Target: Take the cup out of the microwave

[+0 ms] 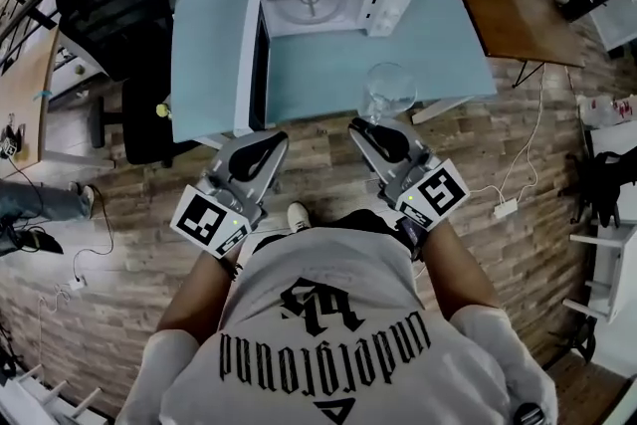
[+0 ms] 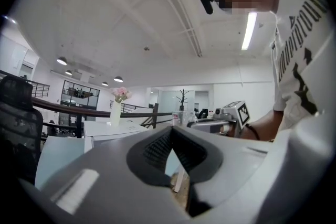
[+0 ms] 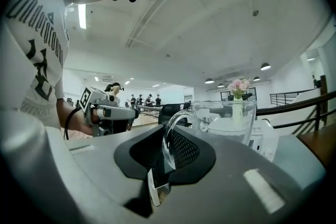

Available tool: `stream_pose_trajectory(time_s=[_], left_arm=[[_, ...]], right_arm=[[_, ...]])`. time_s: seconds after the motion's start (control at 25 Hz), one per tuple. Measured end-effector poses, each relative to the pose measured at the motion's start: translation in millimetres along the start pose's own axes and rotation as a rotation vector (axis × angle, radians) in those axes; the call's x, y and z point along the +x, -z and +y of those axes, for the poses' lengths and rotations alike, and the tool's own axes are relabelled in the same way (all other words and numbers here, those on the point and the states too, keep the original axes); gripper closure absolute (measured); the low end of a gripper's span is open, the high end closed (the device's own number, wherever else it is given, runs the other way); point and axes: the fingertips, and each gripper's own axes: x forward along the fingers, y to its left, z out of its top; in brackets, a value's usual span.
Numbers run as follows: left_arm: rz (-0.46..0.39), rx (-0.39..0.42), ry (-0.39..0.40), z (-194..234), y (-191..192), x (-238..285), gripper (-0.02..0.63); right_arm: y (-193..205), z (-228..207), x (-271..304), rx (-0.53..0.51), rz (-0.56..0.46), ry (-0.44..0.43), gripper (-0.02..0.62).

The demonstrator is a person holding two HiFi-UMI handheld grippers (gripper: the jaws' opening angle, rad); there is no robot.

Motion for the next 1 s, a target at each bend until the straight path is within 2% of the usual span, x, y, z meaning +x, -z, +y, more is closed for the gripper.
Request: stream_pose_trajectory(time_s=[0.48, 1.0], left_arm=[[-0.003, 0.002, -0.072, -76, -2, 14, 0.557], [-0.006, 0.017, -0.128, -210, 2, 38, 0.557]], right_arm=[[-8, 9, -100, -0.013, 0.002, -0.059, 0.561], [-1, 27, -236, -0.012, -0.025, -0.133, 0.561]])
